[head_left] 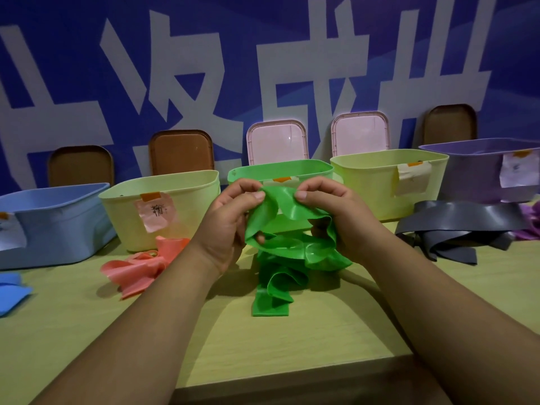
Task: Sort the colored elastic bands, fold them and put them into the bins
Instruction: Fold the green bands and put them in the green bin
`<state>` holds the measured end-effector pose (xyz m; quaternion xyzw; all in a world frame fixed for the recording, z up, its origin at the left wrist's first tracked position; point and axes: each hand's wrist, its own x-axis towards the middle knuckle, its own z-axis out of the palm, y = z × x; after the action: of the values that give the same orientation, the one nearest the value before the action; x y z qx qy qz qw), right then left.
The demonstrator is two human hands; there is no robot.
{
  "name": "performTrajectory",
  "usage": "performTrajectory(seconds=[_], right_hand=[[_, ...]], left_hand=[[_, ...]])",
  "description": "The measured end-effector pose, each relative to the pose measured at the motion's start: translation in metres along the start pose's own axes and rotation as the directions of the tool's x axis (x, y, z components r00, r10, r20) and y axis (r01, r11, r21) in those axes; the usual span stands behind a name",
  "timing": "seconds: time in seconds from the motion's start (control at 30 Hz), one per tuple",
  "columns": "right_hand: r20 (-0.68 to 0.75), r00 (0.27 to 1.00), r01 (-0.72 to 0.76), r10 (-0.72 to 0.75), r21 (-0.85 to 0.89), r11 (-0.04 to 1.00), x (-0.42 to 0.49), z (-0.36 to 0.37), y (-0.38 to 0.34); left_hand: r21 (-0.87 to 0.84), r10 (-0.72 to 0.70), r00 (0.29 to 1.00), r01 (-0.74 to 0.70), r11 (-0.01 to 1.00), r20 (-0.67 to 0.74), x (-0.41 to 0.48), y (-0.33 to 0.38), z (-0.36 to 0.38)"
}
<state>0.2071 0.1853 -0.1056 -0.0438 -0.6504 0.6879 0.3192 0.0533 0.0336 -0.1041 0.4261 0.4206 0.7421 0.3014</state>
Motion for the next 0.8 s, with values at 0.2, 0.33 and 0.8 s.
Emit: performTrajectory(seconds=[0.2,0.33,0.8], right_hand=[[0.012,1.000,0.009,-0.008,-0.117,0.993,0.000,-0.002,0.003],[0.034,0.997,-0.063,0.073,-0.228,0.972,0.000,-0.002,0.006],[-0.021,0.982,-0.188,0.188,-0.167,0.968,-0.015,-0.001,-0.008]], left_hand=[[0.028,-0.005,0.998,0.007,1.000,-0.062,-0.001,0.002,0.000],[0.211,0.055,0.995,-0.036,0.977,-0.087,0.005,-0.003,-0.013],[0.977,0.282,0.959,-0.042,0.208,-0.018,-0.002,-0.004,-0.026]])
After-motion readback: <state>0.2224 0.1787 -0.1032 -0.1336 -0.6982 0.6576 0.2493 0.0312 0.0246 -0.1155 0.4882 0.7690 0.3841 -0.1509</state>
